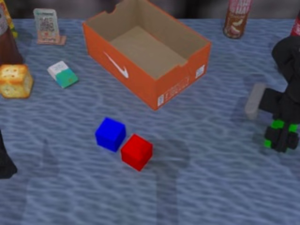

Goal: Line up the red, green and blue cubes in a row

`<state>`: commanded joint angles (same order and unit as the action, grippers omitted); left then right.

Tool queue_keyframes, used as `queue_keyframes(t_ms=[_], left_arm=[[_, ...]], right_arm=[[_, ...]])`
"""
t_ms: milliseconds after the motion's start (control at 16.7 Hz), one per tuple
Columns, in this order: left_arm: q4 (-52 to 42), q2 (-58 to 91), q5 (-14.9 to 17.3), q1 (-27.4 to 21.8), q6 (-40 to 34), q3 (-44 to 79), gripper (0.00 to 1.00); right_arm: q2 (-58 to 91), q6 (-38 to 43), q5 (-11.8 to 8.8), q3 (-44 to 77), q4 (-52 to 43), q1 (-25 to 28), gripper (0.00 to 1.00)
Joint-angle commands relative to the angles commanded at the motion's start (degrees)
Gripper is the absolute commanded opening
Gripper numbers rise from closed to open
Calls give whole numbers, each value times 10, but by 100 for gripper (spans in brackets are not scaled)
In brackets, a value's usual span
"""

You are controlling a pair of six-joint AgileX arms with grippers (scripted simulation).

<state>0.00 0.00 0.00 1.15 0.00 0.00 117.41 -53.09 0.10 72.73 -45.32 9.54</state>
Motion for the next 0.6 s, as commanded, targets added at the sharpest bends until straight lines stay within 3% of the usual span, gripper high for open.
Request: queue_keyframes(t_ms=[360,600], left_arm=[[0,0,0,0,0,0,100],[0,0,0,0,0,0,100]], right_arm=[[-5,2,-1,2,-6,-1,0],[-29,2,-1,41,-71,0,0]])
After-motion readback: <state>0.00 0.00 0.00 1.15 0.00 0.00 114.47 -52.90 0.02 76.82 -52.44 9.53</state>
